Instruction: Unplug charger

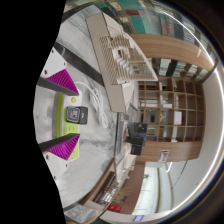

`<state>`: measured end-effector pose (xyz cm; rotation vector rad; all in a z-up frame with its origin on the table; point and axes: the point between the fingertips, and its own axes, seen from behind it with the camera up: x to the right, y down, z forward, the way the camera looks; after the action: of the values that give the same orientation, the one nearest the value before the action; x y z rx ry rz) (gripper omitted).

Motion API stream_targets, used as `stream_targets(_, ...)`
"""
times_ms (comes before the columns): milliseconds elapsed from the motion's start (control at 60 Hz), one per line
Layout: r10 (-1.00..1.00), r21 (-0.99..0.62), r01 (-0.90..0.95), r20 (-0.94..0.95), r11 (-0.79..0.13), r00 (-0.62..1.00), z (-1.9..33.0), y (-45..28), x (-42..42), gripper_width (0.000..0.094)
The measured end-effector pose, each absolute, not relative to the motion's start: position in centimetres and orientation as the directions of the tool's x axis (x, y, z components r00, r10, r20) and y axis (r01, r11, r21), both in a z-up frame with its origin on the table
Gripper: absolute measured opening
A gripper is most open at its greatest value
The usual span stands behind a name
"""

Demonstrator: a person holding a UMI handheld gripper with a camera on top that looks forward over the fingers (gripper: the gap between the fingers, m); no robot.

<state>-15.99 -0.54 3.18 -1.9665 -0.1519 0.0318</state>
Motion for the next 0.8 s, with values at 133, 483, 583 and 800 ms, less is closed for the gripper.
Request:
stream_targets(133, 0.127, -0.929, 0.129, 0.090, -0.347, 0.988, 4.2, 2.0, -15.3, 0.0432)
stream_targets(483, 0.178, -0.920, 0.076, 0.007, -0.385, 0.984, 3.4, 2.4, -16.8, 0.0139)
stream_targets(583, 0.181, -0.920, 0.073, 0.002, -0.385, 0.983, 3.4, 2.5, -16.8, 0.0087)
stream_targets(800, 0.134, -0.987, -0.038, -0.059, -0.153, 0.989, 18.2, 1.7, -12.6, 0.0082)
